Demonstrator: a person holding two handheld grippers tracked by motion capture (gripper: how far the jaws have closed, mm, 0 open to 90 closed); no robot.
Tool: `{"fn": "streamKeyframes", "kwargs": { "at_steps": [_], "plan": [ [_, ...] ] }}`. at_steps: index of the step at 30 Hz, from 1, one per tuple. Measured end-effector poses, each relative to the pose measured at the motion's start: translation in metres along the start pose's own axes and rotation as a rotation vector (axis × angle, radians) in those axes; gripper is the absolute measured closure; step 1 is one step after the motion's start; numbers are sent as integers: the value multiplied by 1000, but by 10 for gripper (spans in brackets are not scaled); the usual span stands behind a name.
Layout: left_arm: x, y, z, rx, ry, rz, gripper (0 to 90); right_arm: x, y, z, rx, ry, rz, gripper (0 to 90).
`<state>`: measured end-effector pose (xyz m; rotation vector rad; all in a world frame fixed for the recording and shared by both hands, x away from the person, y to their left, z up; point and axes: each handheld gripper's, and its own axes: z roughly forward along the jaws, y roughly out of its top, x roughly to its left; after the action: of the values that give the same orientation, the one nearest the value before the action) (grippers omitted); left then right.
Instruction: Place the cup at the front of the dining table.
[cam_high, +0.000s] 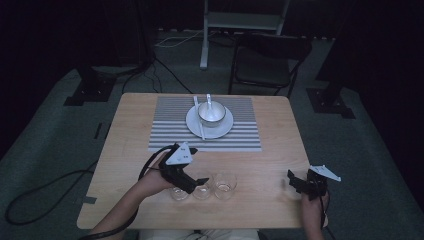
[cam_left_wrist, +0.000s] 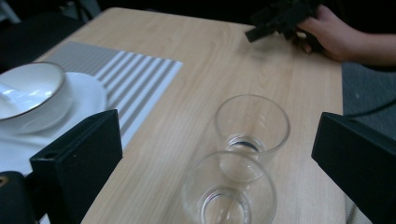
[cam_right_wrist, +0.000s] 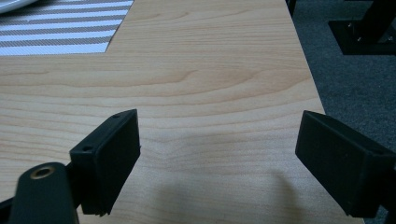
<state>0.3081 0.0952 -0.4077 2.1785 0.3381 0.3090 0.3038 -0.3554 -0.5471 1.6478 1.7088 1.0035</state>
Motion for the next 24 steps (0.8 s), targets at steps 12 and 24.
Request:
{"fn": "streamKeyframes", "kwargs": {
  "at_steps": [12,24],
  "plan": [
    [-17,14,45,113,-68,47,22,-2,0,0,-6,16,12,134],
    [-21,15,80,247,-86,58,22,-3,0,-1,-7,24,20,134]
  ]
}}
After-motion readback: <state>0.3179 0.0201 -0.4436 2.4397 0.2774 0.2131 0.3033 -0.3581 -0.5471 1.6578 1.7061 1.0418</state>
